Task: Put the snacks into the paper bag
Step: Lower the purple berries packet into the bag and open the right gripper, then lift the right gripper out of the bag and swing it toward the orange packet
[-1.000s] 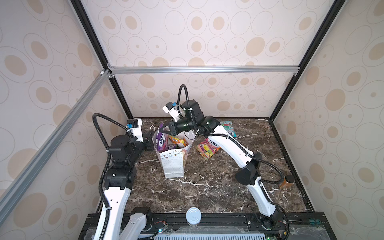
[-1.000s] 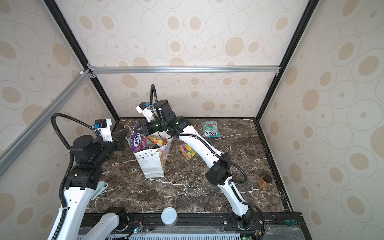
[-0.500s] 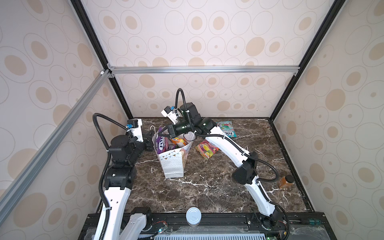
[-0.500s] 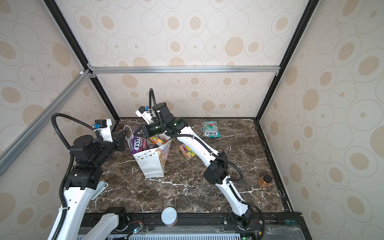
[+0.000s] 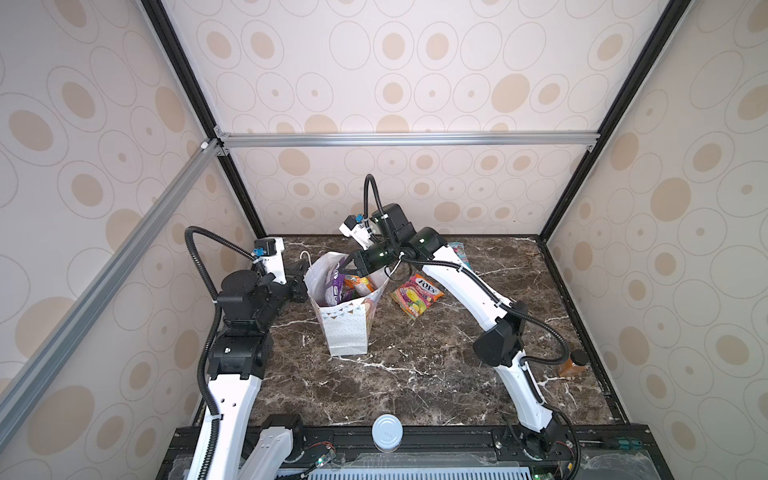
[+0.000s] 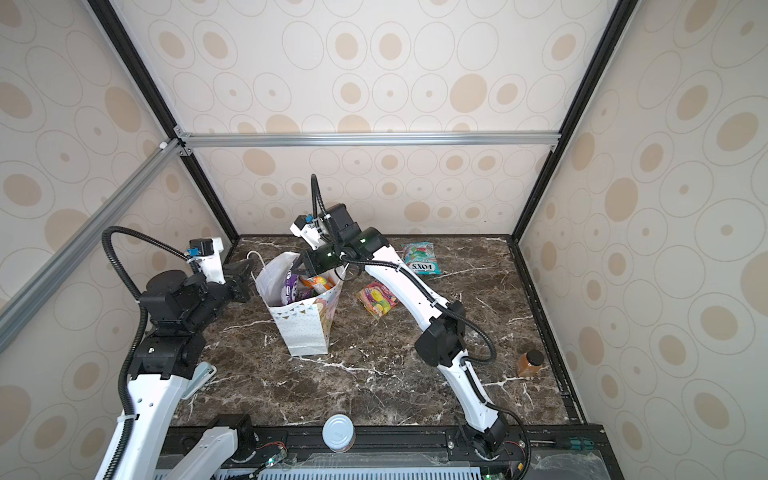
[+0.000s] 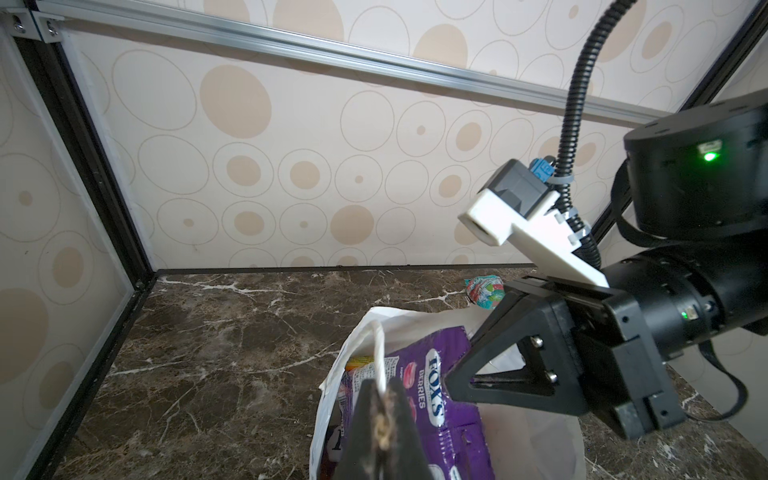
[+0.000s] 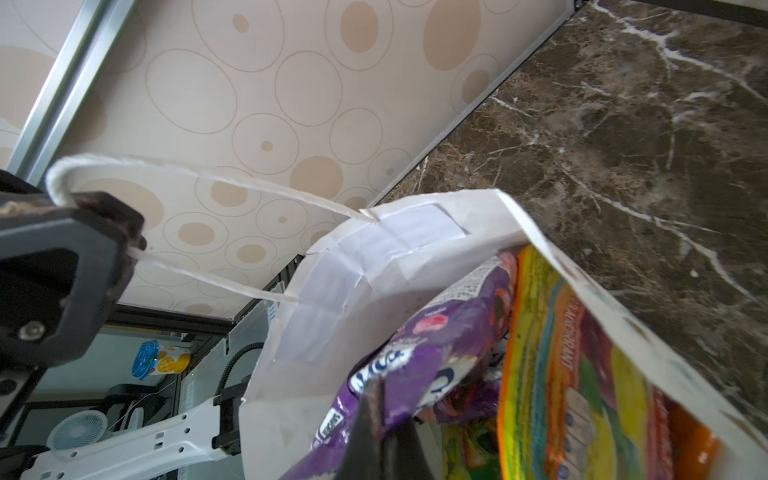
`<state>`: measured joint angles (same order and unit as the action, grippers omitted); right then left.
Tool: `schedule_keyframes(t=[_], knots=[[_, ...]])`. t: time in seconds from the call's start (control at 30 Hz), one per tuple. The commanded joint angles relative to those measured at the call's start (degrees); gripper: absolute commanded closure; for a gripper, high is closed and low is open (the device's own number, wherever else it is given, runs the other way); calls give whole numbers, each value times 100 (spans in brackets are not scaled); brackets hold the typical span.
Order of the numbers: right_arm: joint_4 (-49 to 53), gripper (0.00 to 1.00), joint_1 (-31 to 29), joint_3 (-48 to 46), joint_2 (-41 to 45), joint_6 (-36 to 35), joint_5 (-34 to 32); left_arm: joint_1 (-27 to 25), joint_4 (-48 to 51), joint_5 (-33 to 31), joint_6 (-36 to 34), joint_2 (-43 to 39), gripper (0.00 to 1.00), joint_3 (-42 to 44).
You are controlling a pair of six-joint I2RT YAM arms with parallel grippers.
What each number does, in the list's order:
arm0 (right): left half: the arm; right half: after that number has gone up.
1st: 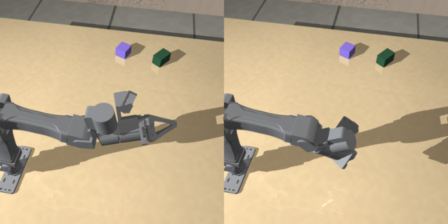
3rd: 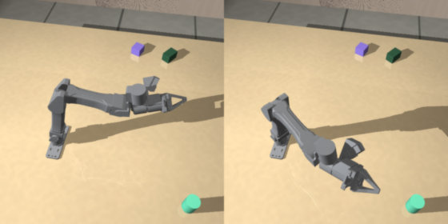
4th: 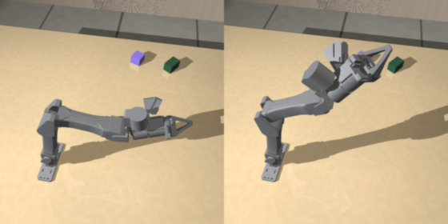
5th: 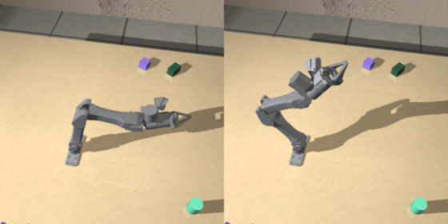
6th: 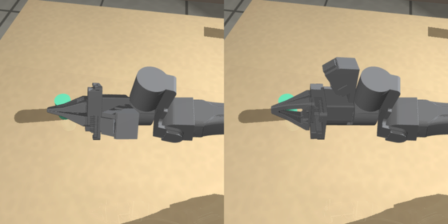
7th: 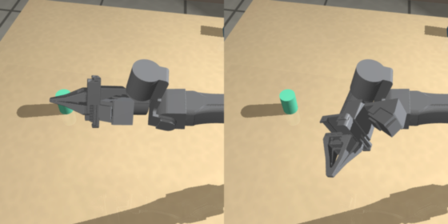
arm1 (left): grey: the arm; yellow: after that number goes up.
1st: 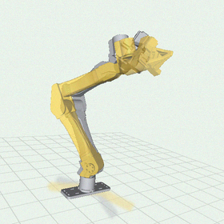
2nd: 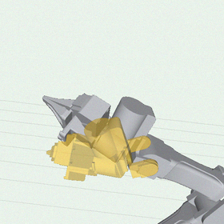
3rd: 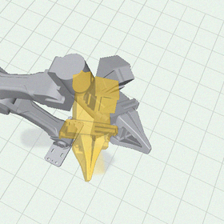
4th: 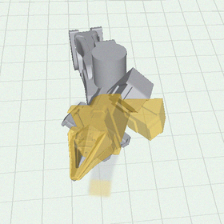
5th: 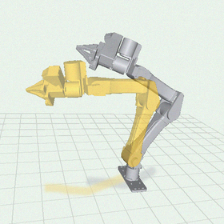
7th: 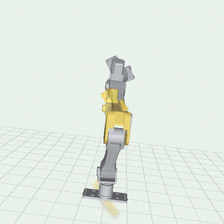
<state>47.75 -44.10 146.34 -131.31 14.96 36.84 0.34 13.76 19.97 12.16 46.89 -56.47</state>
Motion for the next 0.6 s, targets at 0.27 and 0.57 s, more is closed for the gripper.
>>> schedule_keyframes(t=[0.27,0.57], knots=[[862,64,50,200,482,-810,-1037,45,-267,-16,-128,-119,100,-84],[894,65,-68,184,705,-929,-1274,45,-268,-15,-133,-128,100,-84]])
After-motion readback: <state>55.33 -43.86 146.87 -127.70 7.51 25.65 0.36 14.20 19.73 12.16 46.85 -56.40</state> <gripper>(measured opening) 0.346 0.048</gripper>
